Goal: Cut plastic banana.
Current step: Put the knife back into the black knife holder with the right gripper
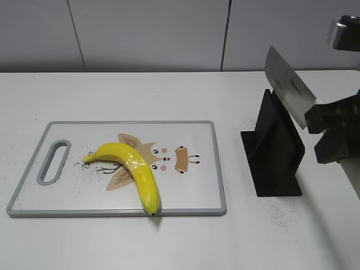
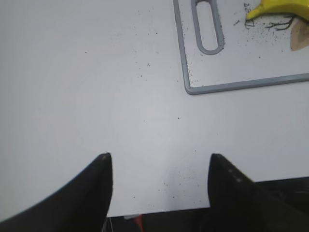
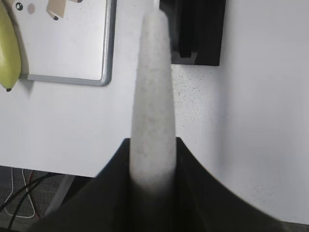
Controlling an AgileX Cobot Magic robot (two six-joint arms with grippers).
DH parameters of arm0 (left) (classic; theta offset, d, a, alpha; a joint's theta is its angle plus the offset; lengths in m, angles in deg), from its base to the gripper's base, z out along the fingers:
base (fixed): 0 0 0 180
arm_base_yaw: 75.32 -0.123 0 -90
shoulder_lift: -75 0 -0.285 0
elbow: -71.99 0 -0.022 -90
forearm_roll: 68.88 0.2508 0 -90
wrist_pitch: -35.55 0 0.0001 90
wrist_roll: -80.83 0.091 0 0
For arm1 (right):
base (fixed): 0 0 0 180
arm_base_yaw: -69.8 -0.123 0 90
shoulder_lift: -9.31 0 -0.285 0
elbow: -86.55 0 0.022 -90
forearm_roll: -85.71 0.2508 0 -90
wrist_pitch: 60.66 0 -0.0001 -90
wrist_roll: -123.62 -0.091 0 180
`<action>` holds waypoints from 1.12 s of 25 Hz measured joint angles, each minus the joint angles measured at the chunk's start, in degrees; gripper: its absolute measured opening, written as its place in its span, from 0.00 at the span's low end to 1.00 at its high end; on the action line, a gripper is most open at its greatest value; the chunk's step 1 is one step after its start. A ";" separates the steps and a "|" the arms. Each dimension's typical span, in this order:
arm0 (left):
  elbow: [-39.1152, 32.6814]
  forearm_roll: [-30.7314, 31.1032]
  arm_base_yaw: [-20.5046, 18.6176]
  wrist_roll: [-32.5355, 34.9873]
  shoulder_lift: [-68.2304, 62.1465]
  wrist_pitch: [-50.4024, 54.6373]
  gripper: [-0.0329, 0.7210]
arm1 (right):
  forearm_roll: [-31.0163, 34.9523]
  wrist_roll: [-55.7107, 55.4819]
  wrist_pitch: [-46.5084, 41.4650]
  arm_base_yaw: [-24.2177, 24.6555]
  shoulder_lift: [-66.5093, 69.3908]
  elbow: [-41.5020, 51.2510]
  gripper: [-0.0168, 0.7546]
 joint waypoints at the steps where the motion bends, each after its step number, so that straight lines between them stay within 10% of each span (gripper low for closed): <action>1: -1.22 0.00 0.00 -0.05 2.75 -0.06 0.81 | -0.56 -0.75 0.13 0.00 -0.59 0.45 0.23; 12: -9.25 0.03 0.00 -0.16 27.87 -1.67 0.81 | -2.72 -4.54 3.02 0.00 -3.76 6.45 0.23; 28: -11.03 0.54 0.00 -0.16 27.60 -5.91 0.73 | -11.61 -4.78 10.56 0.00 3.13 6.51 0.23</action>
